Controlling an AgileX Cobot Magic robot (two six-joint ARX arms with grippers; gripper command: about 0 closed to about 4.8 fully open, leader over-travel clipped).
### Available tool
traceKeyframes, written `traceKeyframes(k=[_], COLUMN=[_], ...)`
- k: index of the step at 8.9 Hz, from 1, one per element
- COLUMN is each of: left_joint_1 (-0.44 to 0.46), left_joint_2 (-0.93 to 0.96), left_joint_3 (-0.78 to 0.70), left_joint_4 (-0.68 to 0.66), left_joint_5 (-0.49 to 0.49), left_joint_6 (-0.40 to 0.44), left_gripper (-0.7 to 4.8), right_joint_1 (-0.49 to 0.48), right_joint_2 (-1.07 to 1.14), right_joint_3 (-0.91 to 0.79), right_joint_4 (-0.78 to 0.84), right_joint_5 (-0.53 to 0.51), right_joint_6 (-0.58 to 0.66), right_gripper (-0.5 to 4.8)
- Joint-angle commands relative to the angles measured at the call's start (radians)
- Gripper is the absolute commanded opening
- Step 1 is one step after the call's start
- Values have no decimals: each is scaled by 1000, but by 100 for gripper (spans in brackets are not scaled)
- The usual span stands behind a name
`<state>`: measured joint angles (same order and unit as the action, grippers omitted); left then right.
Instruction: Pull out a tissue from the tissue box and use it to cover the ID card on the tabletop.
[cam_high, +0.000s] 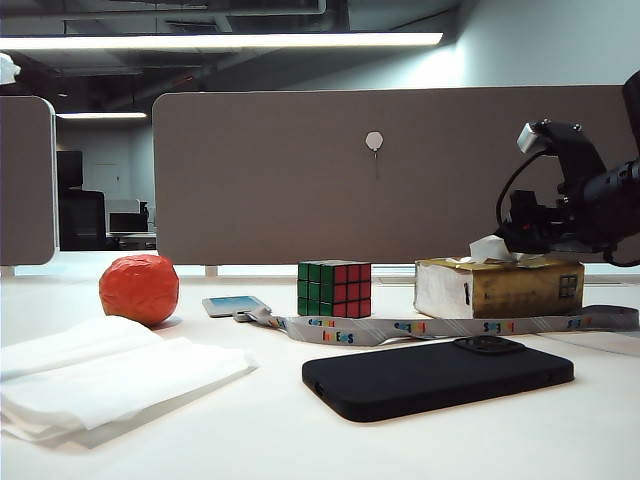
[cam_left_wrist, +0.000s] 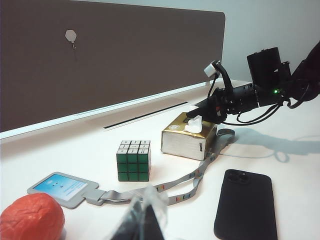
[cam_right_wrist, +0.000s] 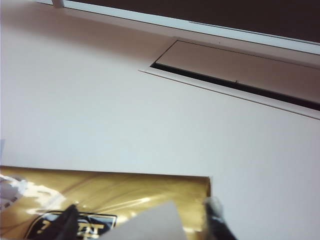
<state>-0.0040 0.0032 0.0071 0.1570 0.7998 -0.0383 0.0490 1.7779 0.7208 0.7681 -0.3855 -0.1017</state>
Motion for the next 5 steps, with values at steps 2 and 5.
traceKeyframes(k=[2, 5], left_joint_1=[-1, -1], left_joint_2=[1, 1], left_joint_3=[4, 4], left_joint_4=[1, 1], left_joint_5=[-3, -3], left_joint_6=[0, 0], left_gripper=[-6, -6], right_joint_1=[1, 1], right_joint_2=[-4, -7], right_joint_3=[3, 3], right_joint_4=[-10, 18], right_joint_5=[-26, -66], right_joint_6=[29, 28], right_gripper=[-6, -6])
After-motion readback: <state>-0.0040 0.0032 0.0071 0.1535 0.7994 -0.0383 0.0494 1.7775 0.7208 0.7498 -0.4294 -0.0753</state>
